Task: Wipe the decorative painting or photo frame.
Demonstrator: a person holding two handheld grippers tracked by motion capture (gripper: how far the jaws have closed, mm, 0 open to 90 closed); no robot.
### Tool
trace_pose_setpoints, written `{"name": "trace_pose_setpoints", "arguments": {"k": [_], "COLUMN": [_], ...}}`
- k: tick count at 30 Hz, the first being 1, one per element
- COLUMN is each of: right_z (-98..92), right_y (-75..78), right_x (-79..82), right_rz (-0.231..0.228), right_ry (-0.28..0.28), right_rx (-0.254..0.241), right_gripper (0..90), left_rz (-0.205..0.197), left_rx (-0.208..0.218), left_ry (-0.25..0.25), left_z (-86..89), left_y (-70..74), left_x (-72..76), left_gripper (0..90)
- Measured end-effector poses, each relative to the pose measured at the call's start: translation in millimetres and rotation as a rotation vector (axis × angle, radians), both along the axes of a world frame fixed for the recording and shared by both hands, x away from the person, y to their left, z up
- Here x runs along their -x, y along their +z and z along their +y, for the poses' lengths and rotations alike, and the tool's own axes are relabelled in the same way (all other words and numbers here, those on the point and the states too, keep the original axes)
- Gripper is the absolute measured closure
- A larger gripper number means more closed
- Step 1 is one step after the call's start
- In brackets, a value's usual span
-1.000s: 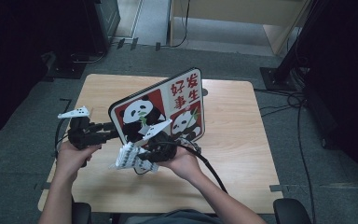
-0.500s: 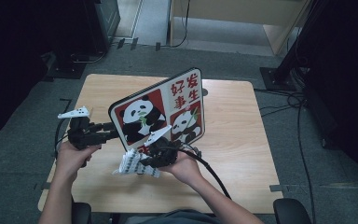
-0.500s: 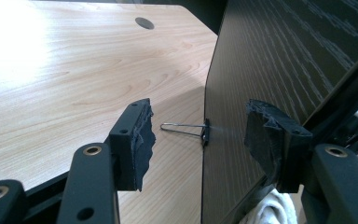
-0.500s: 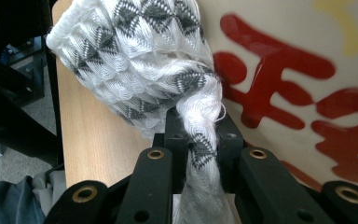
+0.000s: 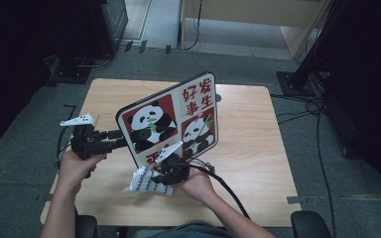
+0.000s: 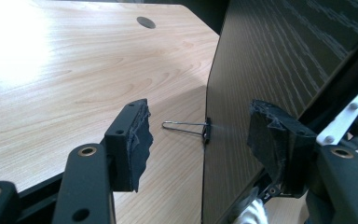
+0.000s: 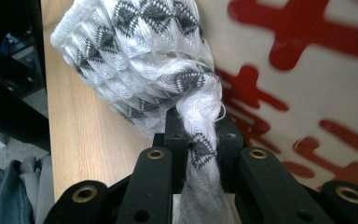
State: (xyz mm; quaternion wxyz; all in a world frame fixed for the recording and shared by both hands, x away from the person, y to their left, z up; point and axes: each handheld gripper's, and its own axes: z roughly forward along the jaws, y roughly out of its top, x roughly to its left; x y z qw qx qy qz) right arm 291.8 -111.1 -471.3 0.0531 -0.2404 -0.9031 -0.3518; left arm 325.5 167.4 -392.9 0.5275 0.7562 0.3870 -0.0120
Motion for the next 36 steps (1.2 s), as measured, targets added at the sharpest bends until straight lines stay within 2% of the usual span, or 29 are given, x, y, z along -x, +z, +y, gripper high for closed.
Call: {"name": "trace_pose_setpoints", "arguments": {"k": [5, 11, 17, 18, 24, 30, 36], "right_z": [-0.2, -0.3, 2.8, 3.2, 9.1, 17.9, 28.9], "right_y": [0.4, 16.5, 41.6, 44.9, 75.2, 103.3, 125.2], "right_x": [2.6, 7.3, 10.8, 10.7, 12.2, 11.2, 6.9], "right_rz": [-0.001, -0.020, -0.025, -0.024, -0.022, -0.032, -0.055], "right_ry": [0.007, 0.025, 0.040, 0.040, 0.027, 0.033, 0.038], "right_rx": [0.002, -0.006, -0.016, -0.018, -0.042, -0.057, -0.054], "right_gripper": [81.1, 81.1, 80.7, 80.7, 80.7, 80.7, 80.7], "left_rz": [0.005, 0.002, 0.009, 0.009, -0.004, 0.008, 0.015], "left_rx": [-0.010, -0.008, -0.018, -0.030, -0.039, -0.018, -0.022], "left_ry": [0.006, 0.007, 0.016, 0.021, 0.053, 0.080, 0.087], "left_z": [-0.7, 0.4, 2.4, 3.5, 15.4, 28.1, 34.1], "left_y": [-0.1, 0.2, 0.7, 1.7, 8.3, 8.5, 7.3], "left_x": [0.2, 0.5, 0.7, 1.0, 4.0, 5.7, 8.6], "left_gripper": [38.2, 37.9, 37.5, 37.1, 36.7, 36.4, 36.1]}}
